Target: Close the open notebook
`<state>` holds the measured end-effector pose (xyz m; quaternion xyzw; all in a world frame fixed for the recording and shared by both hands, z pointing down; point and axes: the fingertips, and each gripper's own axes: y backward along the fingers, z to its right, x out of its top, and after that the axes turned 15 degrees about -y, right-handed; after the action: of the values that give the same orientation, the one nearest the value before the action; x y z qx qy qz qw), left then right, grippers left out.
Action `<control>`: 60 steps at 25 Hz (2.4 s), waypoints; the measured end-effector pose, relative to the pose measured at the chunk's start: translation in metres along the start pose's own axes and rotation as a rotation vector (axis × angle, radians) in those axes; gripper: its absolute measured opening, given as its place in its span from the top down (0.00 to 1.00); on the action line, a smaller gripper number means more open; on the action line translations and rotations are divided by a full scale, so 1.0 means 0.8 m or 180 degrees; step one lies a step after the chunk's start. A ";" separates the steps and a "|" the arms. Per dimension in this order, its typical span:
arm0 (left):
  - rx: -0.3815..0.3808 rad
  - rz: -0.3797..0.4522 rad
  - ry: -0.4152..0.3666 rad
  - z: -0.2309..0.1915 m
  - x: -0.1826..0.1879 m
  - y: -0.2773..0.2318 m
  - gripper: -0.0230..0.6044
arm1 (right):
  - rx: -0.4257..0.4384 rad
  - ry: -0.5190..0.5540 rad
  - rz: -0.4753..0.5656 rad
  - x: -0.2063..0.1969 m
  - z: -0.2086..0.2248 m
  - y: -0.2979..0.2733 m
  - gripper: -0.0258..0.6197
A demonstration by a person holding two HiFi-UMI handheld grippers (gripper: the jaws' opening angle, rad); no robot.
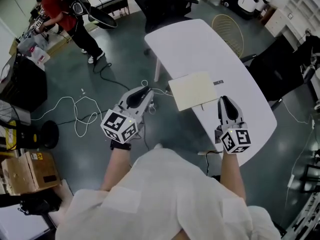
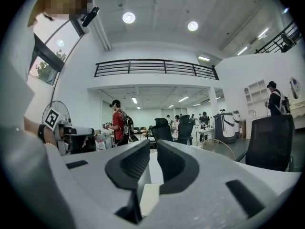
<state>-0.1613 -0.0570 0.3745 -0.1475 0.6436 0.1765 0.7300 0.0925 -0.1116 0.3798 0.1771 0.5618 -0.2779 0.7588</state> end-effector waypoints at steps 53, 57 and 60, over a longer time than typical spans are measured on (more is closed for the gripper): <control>-0.0521 -0.0666 0.0342 -0.014 -0.173 -0.137 0.88 | -0.0001 0.0158 -0.0302 -0.038 0.035 -0.101 0.86; -0.0595 -0.0781 0.0423 -0.006 -0.200 -0.148 0.88 | 0.0040 0.0244 -0.0352 -0.037 0.029 -0.106 0.86; -0.0641 -0.0881 0.0476 0.003 -0.219 -0.156 0.88 | 0.0064 0.0316 -0.0402 -0.035 0.026 -0.107 0.86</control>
<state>-0.1225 -0.1796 0.5473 -0.3197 0.6486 0.1265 0.6790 0.0493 -0.1844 0.4161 0.1625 0.6060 -0.3217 0.7092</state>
